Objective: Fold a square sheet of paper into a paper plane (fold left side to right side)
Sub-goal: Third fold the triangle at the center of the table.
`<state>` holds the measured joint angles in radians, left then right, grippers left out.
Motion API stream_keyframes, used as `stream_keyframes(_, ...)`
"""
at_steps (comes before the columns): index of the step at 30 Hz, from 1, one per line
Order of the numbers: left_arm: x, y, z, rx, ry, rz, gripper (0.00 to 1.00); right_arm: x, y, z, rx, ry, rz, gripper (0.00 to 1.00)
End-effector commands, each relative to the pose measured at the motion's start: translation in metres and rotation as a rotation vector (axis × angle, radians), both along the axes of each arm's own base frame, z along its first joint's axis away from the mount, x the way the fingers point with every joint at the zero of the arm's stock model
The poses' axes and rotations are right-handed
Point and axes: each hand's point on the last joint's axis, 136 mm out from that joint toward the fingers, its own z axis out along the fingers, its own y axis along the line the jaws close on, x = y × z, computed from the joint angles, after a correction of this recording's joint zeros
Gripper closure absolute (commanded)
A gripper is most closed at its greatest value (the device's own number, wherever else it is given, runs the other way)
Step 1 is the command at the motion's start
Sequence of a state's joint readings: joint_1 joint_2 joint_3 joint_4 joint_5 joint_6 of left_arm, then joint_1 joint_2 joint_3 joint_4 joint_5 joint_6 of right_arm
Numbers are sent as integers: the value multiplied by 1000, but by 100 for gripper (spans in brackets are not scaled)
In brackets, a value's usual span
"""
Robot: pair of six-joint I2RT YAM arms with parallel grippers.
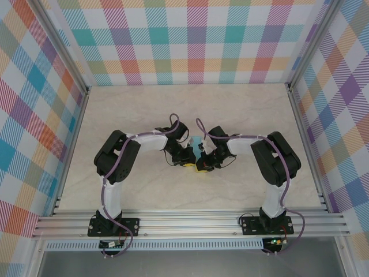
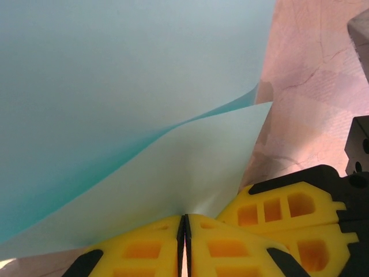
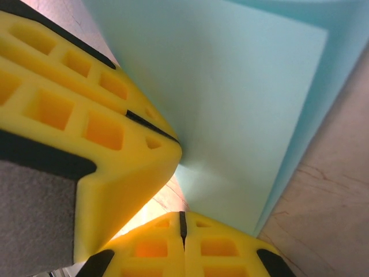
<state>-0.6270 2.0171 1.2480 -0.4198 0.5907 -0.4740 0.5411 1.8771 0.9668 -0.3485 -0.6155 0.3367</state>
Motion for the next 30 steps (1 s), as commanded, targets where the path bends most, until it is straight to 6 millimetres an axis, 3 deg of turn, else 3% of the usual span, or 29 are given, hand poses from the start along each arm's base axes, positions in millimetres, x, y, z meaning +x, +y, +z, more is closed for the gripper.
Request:
stream_keyframes(1,3,32,-37,193,-43,-9,89,-25,-45,-51,-268,100,-34,100)
stream_keyframes(21,72,103,-33,260,-119,58,89,-29,-45,-52,-263,109,-33,100)
stream_keyframes(25,81,103,-21,222,-139,73,87,-28,-43,-49,-243,104,-29,100)
stream_keyframes(30,90,100,11,151,-180,101,80,-20,-35,-38,-200,61,-20,100)
